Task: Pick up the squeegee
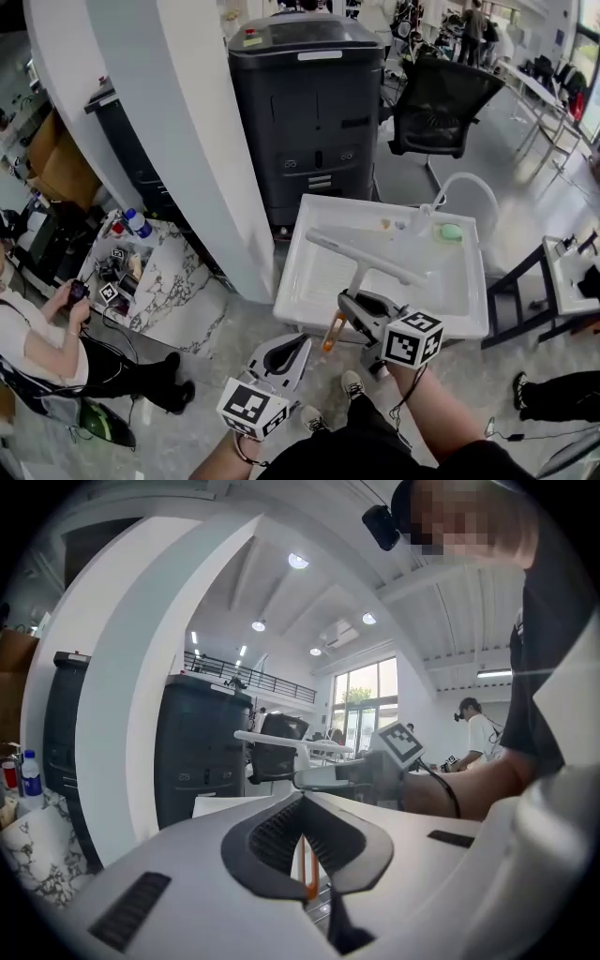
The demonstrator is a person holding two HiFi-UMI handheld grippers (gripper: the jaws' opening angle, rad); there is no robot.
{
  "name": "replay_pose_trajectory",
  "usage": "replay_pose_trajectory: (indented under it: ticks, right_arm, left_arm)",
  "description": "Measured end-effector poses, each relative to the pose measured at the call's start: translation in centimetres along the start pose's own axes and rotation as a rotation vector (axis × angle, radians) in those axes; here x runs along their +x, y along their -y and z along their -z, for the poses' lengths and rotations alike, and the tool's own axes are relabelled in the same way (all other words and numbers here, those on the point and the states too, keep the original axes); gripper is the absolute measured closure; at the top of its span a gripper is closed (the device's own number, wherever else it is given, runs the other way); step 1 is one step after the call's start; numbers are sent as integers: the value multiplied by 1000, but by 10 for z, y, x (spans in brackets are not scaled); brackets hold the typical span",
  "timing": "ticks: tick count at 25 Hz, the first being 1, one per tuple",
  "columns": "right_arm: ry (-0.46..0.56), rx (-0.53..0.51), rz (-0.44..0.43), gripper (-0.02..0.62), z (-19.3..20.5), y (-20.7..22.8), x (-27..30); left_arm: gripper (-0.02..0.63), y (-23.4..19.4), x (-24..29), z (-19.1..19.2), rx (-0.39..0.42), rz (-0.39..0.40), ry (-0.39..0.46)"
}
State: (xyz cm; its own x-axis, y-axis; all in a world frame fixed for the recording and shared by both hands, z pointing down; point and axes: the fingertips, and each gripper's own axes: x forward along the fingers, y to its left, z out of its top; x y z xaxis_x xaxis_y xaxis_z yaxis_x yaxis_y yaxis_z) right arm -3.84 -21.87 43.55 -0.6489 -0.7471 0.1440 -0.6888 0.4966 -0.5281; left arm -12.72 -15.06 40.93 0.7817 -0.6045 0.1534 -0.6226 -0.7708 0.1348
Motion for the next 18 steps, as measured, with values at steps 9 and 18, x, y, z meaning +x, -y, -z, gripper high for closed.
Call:
replay_pose_trajectory:
  ticks: [9, 18]
  right_arm:
    - [65, -141, 86, 537, -6, -42, -77]
    - [93, -230, 140, 537, -11, -51, -151]
  left_arm:
    - [591, 34, -16, -1, -2, 71, -5]
    - [591, 87, -17, -1, 2, 82, 8]
